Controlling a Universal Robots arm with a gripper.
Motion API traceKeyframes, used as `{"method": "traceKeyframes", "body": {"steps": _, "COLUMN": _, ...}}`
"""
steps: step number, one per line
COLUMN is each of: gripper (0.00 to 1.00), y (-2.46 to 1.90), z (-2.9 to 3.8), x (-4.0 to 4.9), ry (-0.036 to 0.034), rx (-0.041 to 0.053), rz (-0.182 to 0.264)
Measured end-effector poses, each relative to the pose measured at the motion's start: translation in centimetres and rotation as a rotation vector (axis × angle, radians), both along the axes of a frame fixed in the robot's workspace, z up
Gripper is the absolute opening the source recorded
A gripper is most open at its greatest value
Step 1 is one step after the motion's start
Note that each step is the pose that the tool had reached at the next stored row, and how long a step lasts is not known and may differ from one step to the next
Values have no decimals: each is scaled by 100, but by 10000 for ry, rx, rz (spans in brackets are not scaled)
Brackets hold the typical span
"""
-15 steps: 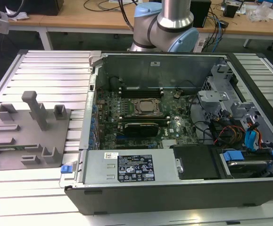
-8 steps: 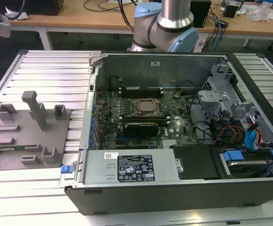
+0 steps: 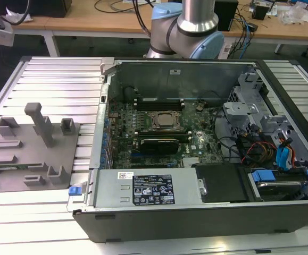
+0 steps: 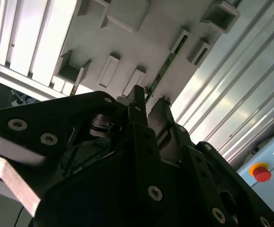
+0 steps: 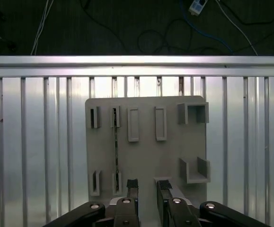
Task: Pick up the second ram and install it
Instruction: 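Pick up the second ram and move it above second insertion slot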
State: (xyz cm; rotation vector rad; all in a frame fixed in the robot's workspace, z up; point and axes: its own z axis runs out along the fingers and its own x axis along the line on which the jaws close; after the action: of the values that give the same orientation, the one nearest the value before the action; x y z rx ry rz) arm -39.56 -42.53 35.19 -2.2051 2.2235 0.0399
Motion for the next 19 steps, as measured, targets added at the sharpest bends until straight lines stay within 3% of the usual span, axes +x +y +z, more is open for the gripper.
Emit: {"method": "traceKeyframes", "body": {"steps": 19, "gripper": 30, "y": -7, "z": -207, "x": 0, "ry": 0, "rx": 0, "rz": 0}}
